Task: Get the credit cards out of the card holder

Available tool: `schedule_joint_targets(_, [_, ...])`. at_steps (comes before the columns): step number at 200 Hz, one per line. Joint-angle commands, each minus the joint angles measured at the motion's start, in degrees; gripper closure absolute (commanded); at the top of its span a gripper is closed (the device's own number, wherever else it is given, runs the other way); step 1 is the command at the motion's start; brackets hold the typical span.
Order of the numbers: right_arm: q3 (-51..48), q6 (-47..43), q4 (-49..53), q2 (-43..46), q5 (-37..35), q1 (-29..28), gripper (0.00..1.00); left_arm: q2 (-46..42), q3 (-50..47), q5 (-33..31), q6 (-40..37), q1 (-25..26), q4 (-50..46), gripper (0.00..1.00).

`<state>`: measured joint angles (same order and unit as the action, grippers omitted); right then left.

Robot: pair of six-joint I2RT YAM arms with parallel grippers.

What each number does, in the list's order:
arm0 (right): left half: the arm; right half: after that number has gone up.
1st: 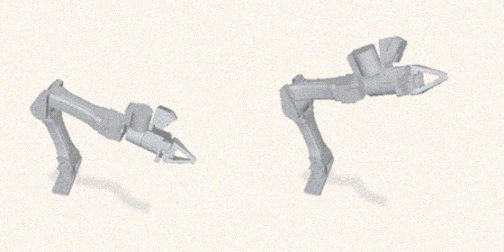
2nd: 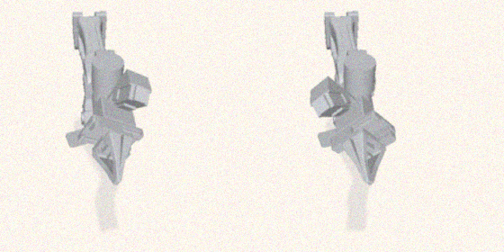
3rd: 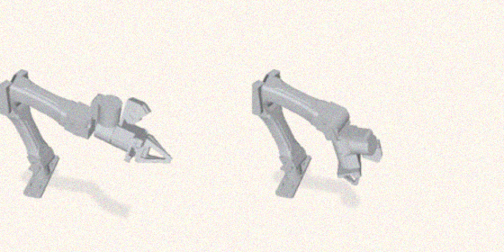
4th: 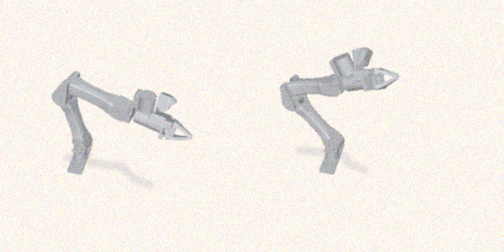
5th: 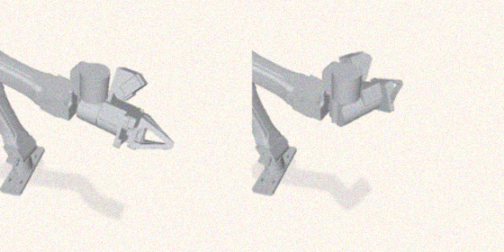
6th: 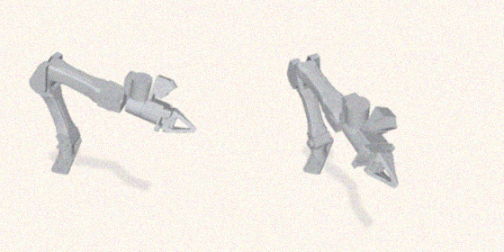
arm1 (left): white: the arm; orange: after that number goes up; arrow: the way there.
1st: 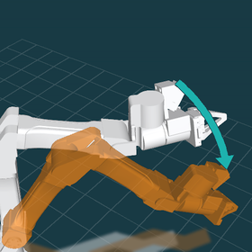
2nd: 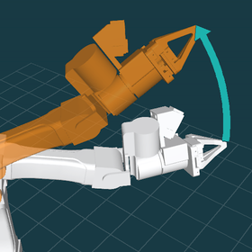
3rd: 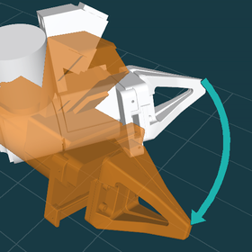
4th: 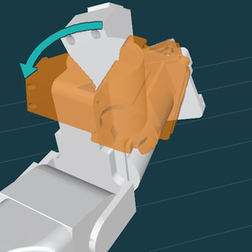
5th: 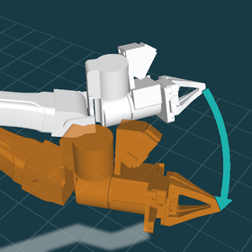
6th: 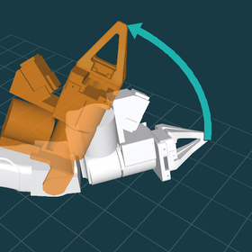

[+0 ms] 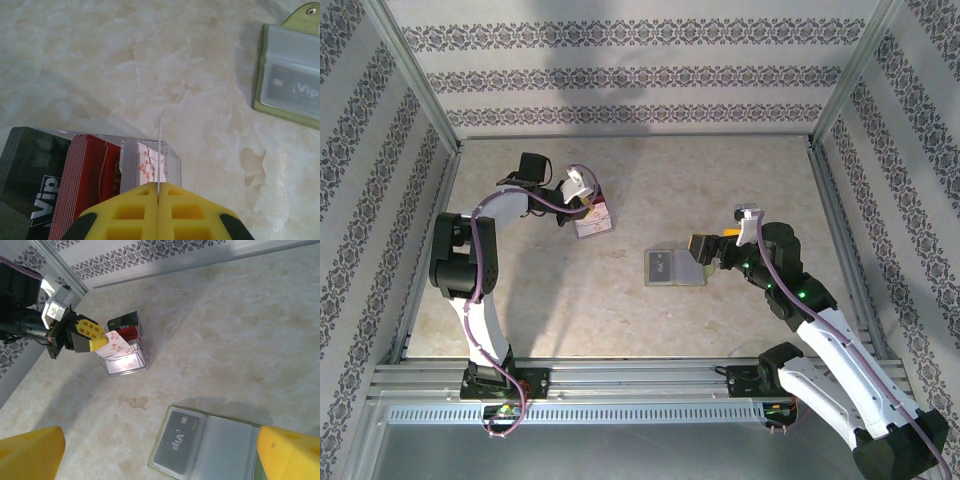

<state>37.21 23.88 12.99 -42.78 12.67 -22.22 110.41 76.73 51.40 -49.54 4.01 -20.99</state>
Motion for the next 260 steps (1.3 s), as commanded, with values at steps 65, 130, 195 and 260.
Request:
schedule_joint_targets(65, [-0.91,1.13,-1.49,1.21,0.25,0.53,0.02,4.06,3.16,0.56,-2.7,-1.11,-2.52,1.0])
schedule_joint_targets(130, [-0.61,1.35,-1.13,0.66,0.08,0.57,0.02,4.46,3.86,1.32,-3.77,-1.11,-5.09,0.99])
schedule_joint_targets(195, [0.05,1.64,-1.22,-2.13,1.92,0.6,0.02,4.46,4.79,1.7,-3.18,-1.11,-5.75,0.82])
schedule_joint_targets(260, [0.45,0.81,0.04,-2.33,1.36,0.19,0.02,2.87,4.53,2.42,0.25,-0.94,-4.22,0.7])
